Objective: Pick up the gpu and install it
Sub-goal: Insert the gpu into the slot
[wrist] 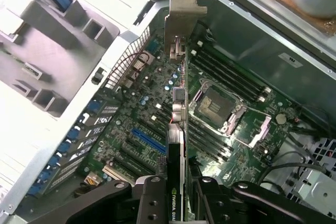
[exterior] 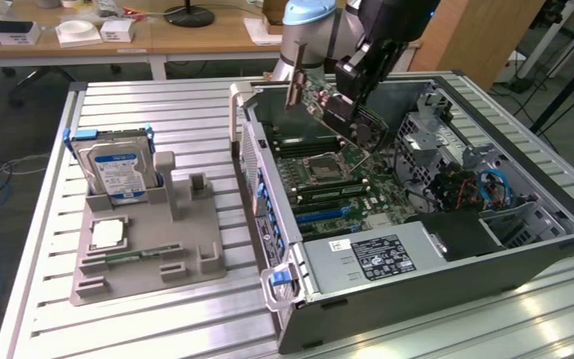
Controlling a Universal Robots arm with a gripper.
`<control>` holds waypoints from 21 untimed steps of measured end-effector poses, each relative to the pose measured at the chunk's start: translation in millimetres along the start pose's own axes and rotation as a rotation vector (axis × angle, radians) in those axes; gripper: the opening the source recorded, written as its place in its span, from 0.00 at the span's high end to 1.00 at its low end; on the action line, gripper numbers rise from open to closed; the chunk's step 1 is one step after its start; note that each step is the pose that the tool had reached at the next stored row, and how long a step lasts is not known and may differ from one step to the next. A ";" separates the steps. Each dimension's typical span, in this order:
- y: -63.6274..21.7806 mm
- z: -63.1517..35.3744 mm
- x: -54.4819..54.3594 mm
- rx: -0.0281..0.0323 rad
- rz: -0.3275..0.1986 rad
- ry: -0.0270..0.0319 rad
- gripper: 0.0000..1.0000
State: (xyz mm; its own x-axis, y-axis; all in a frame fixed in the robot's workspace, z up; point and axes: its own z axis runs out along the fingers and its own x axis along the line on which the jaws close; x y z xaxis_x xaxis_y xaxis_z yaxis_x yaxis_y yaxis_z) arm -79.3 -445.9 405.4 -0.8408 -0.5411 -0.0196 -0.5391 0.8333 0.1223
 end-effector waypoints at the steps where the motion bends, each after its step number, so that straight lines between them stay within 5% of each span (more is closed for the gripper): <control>1: 0.0 0.0 0.0 -0.0002 -0.007 0.0009 0.74; 13: -1.1 0.0 -1.8 -0.0012 -0.059 0.0073 0.74; 21: -10.7 -0.6 -16.6 -0.0015 -0.072 0.0088 0.74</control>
State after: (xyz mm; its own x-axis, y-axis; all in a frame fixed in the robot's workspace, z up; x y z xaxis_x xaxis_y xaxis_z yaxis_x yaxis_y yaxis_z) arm -59.6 -445.9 405.0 -0.7993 -0.6006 -0.0197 -0.5981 0.7920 0.1223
